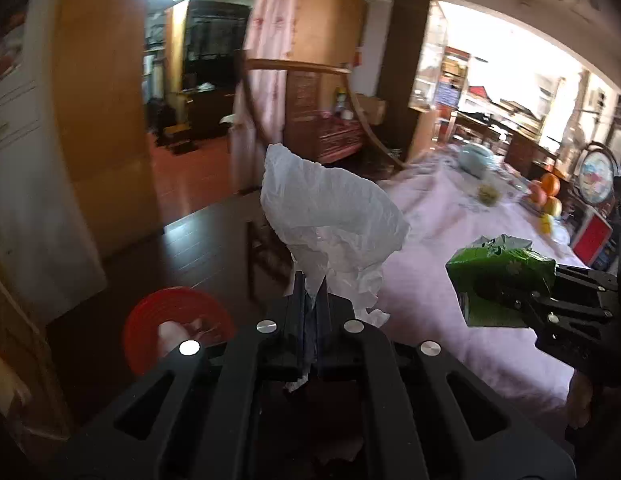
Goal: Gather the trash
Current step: 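Carry the tissue and green bag in both tools over the red basket, then open both tools to drop the tissue and green bag into the basket, then swing both open tools back toward the table, then grasp the yellow flower with the left tool while the right tool holds a white tissue, then carry the yellow flower and white tissue in both tools over the red basket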
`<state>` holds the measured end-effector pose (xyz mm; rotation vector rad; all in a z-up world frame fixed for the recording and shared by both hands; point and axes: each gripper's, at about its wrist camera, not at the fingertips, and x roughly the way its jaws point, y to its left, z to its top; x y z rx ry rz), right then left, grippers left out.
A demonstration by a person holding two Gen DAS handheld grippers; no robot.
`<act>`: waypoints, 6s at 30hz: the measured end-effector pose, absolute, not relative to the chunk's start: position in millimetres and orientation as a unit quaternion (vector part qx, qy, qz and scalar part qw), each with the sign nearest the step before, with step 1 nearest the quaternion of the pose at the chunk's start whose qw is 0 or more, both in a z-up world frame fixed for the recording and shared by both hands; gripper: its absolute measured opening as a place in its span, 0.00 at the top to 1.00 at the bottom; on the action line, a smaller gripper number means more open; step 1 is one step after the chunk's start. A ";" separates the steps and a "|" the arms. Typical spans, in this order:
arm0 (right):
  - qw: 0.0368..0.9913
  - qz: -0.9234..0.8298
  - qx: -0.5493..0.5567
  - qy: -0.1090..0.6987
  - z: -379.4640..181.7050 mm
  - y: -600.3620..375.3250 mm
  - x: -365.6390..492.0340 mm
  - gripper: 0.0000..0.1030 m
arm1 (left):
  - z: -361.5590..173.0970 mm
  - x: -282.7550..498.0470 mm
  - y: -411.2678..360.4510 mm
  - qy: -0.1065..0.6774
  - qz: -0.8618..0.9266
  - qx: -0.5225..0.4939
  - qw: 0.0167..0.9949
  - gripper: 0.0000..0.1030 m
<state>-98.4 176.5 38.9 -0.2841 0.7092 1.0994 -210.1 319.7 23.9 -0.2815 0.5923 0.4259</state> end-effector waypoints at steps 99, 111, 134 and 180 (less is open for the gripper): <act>0.914 0.020 0.052 0.402 -30.2 -211.5 177.9 0.18 | -13.7 172.0 -4.9 0.442 -0.077 -0.011 0.893 0.18; 0.896 -0.004 -0.008 0.443 -59.0 -185.0 266.6 0.20 | -28.2 199.9 -0.1 0.416 -0.074 -0.023 0.906 0.18; 0.861 0.007 0.204 0.466 -67.1 -268.4 145.9 0.93 | -41.7 201.2 -8.5 0.440 -0.116 -0.034 0.890 0.18; 0.865 0.007 0.197 0.462 -67.9 -276.9 154.4 0.91 | 3.4 278.2 -104.6 0.430 -0.113 0.018 0.895 0.70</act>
